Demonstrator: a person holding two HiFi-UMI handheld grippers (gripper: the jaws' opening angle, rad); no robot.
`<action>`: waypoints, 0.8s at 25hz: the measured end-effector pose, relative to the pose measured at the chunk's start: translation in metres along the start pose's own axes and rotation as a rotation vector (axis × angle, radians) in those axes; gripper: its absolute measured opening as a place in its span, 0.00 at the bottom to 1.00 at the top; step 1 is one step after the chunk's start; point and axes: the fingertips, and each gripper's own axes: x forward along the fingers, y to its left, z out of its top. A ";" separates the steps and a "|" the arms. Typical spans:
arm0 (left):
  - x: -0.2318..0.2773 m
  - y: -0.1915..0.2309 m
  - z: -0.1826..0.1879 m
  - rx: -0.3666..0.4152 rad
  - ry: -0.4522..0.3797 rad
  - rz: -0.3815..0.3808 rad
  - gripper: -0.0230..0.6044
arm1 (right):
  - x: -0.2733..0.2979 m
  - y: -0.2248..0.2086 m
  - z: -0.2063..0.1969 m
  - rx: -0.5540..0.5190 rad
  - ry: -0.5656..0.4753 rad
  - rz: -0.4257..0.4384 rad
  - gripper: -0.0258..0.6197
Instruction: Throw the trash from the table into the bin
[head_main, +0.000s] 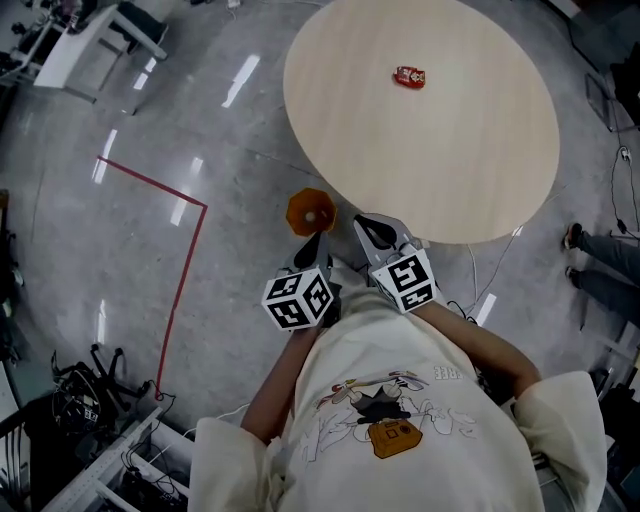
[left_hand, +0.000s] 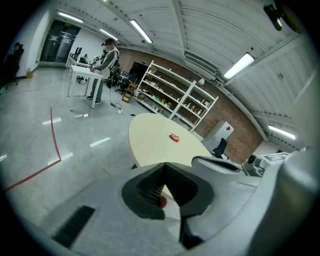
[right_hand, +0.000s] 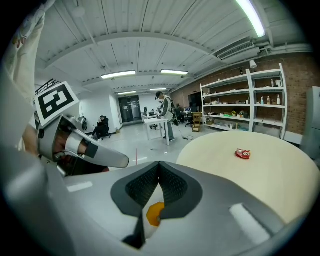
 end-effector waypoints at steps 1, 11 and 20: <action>0.002 -0.003 -0.001 0.004 0.002 0.001 0.05 | -0.002 -0.004 0.001 0.003 -0.006 -0.002 0.05; 0.042 -0.049 0.023 0.042 -0.009 -0.015 0.05 | -0.014 -0.059 0.025 0.012 -0.064 0.002 0.05; 0.092 -0.100 0.063 0.102 0.001 -0.046 0.05 | -0.027 -0.127 0.045 0.043 -0.091 -0.058 0.05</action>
